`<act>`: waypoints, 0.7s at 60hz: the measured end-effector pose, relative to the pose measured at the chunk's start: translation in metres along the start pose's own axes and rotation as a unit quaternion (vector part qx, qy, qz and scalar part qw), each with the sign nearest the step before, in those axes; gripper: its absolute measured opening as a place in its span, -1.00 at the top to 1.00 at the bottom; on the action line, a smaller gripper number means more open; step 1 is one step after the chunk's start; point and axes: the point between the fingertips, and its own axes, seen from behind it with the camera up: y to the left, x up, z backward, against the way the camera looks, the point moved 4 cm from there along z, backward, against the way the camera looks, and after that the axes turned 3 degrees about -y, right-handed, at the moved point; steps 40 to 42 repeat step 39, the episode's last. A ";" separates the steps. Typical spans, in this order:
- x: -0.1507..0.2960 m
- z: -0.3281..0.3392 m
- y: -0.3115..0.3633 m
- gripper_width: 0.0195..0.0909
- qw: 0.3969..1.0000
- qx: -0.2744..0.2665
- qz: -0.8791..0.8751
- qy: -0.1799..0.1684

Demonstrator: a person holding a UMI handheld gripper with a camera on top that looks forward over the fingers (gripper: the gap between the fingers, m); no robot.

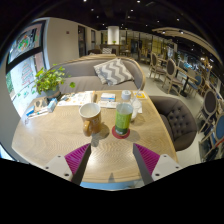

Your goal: Pour water

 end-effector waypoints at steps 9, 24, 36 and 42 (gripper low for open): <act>-0.008 0.050 0.020 -0.84 1.000 -0.014 0.004 0.001; -0.016 0.083 0.028 -0.85 1.000 -0.029 0.010 -0.004; -0.021 0.090 0.036 -0.85 1.000 -0.018 0.019 0.003; -0.019 0.089 0.040 -0.85 1.000 -0.013 0.018 0.000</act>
